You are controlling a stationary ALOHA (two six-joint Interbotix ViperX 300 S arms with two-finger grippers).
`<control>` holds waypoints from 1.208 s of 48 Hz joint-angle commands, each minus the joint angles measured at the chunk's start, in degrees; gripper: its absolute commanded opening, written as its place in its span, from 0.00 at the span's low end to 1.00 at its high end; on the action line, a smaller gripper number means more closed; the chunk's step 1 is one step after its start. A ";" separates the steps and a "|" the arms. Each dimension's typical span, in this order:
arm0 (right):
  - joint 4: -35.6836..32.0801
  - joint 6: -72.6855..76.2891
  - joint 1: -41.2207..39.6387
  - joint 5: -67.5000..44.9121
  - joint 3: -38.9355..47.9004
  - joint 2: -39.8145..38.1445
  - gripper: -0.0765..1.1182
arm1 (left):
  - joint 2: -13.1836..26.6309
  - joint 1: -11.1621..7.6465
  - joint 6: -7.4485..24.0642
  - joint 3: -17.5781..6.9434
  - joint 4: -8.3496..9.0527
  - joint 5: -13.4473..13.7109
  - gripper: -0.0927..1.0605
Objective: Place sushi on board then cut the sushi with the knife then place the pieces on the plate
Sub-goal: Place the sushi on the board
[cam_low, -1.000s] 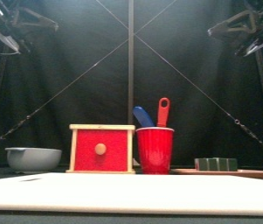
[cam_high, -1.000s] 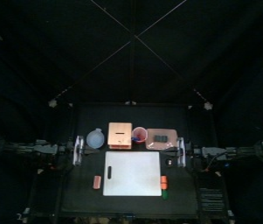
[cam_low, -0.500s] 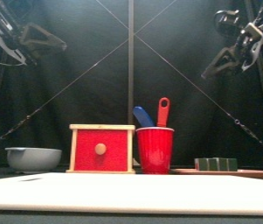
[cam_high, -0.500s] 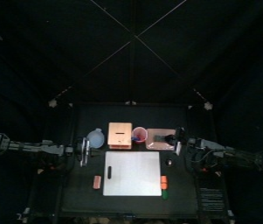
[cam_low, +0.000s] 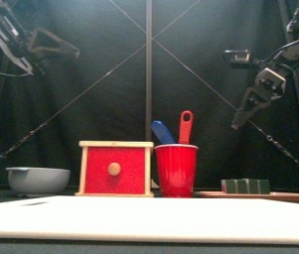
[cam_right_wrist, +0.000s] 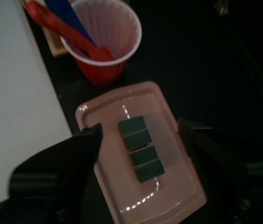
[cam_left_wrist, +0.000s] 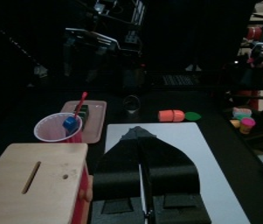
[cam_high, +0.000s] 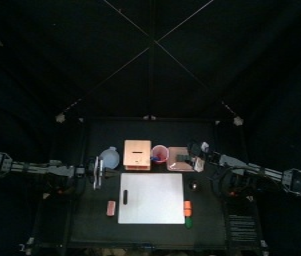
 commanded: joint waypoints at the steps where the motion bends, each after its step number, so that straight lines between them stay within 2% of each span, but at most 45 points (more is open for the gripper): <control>1: 0.00 -0.26 -0.35 1.85 -1.32 1.85 0.95 | 0.18 0.62 0.09 -1.32 0.09 -0.44 0.08; 17: -0.70 -3.78 -2.81 7.21 -3.87 11.07 0.93 | 0.18 0.97 0.09 -0.97 0.09 -0.53 0.08; 28: 3.16 -10.11 -5.80 7.65 -6.33 17.75 0.93 | 0.18 0.97 0.09 -0.88 0.09 -0.53 0.08; 40: 9.23 -16.61 -6.59 7.38 -7.38 22.50 0.93 | 0.18 1.05 0.09 -0.44 0.09 -0.53 0.08; 58: 9.32 -17.93 -9.14 4.75 -7.56 27.25 0.93 | 0.26 1.05 0.00 -0.35 0.09 -0.53 0.08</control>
